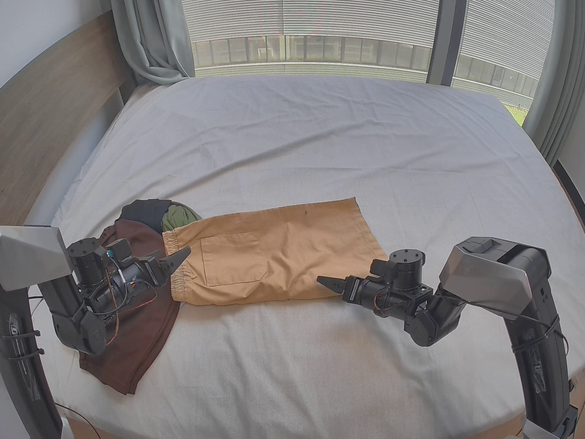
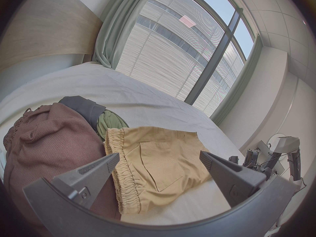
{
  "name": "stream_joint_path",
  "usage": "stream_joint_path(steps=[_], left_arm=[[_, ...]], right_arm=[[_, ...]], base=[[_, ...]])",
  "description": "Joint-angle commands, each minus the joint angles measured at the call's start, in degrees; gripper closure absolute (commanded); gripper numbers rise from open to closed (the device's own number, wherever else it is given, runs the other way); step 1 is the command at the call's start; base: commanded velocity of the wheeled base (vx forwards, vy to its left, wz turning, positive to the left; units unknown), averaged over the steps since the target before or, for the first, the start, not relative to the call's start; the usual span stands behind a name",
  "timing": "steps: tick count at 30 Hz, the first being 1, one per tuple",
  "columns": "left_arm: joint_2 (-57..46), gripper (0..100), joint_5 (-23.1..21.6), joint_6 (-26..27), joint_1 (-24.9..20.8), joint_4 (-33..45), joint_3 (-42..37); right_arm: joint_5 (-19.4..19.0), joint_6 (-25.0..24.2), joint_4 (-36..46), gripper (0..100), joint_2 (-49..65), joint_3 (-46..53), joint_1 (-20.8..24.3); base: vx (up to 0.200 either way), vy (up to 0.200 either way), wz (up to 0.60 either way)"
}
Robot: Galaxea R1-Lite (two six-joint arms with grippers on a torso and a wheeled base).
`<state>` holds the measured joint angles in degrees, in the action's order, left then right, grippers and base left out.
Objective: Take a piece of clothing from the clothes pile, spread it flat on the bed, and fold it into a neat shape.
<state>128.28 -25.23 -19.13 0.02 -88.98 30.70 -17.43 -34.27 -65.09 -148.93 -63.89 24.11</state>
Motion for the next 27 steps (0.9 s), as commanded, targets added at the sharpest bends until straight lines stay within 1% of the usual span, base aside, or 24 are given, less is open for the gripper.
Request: stream_joint_path(steps=[1,5,10,14,15,21,27], left_arm=[[0.1,0,-0.1,0.0,0.0,-0.1,0.0],[0.1,0,-0.1,0.0,0.0,-0.1,-0.1],[0.1,0,-0.1,0.0,-0.1,-0.1,0.0],[0.3,0,-0.1,0.0,-0.1,-0.1,-0.1],[0.5,0,-0.1,0.0,-0.1,-0.1,0.0],[0.6,0,-0.2,0.0,-0.1,-0.1,-0.1],[0.8,0,-0.3,0.0,0.1,-0.1,-0.2]], right_arm=[[0.0,-1.2,-0.1,0,-0.4,-0.7,0.1],[0.0,-2.0,-0.2,0,-0.9,-1.9,0.1],[2.2,-2.0,0.1,0,-2.2,-3.6,0.1],[2.3,-2.2,0.4,0,-2.5,-4.2,0.1],[2.4,-2.6,0.4,100,-2.5,-4.1,0.1],[2.4,-3.2,0.4,100,-2.1,-3.7,0.1],[2.6,-2.7,0.0,100,0.0,-0.8,0.0]], base=[[0.0,0.0,0.0],[0.0,0.0,0.0],[0.0,0.0,0.0],[0.0,0.0,0.0],[0.0,0.0,0.0],[0.0,0.0,0.0],[0.0,0.0,0.0]])
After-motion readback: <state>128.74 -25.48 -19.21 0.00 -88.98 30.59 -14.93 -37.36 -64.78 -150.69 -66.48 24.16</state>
